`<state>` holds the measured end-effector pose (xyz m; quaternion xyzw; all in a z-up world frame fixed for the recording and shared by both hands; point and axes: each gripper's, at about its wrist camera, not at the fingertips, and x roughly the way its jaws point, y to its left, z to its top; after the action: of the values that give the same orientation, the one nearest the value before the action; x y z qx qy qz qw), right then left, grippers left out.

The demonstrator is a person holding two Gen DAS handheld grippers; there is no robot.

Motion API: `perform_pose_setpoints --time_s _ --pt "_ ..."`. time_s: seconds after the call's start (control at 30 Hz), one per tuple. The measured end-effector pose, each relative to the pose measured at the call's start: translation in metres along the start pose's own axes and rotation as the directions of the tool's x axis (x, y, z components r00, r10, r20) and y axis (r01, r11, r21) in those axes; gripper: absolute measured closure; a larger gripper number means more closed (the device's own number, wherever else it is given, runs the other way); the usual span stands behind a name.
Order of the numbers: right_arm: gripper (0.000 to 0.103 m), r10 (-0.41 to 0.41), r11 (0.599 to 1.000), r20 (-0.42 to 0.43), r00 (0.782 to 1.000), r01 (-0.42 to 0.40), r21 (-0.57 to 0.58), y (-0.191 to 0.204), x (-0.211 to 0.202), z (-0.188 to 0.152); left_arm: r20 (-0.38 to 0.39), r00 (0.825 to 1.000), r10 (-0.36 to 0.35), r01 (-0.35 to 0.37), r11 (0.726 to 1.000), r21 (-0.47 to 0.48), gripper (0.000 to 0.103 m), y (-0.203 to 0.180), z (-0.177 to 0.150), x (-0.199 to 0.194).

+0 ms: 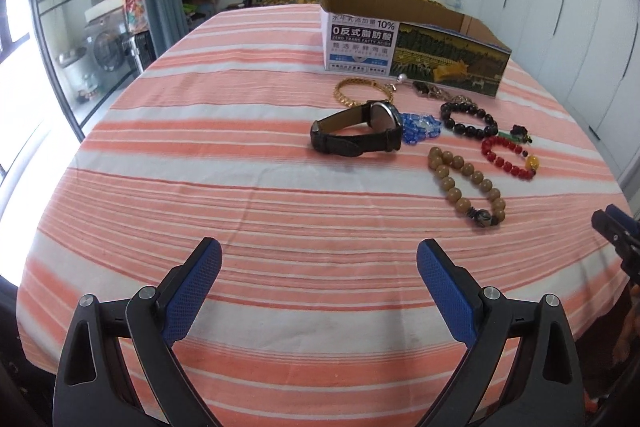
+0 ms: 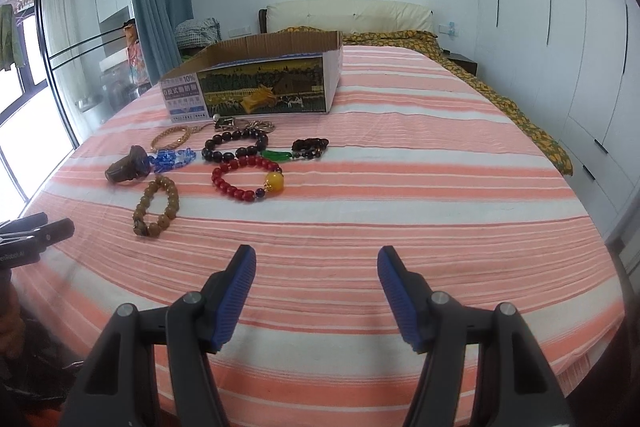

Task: Organize jewelry
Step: 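Withdraw both tools from the box toward the remaining jewelry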

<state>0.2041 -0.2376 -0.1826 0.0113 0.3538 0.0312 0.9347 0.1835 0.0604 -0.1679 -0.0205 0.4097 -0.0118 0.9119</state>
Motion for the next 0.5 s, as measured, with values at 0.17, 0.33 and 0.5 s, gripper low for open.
perform_pose_setpoints --time_s 0.17,0.33,0.5 --pt "0.038 0.011 1.0 -0.008 1.0 -0.011 -0.01 0.0047 0.0021 -0.0019 -0.016 1.0 0.0 -0.001 1.0 -0.006 0.005 0.0029 -0.0005 0.0058" --pt "0.038 0.015 1.0 -0.011 1.0 -0.015 -0.02 0.0078 0.0038 -0.0002 -0.017 1.0 0.0 0.0 1.0 -0.009 0.005 0.0032 0.0001 0.0074" --pt "0.038 0.022 1.0 -0.026 0.999 -0.023 -0.018 0.0081 0.0083 -0.0003 -0.019 1.0 0.004 -0.004 1.0 -0.005 0.005 0.0038 0.0023 0.0089"
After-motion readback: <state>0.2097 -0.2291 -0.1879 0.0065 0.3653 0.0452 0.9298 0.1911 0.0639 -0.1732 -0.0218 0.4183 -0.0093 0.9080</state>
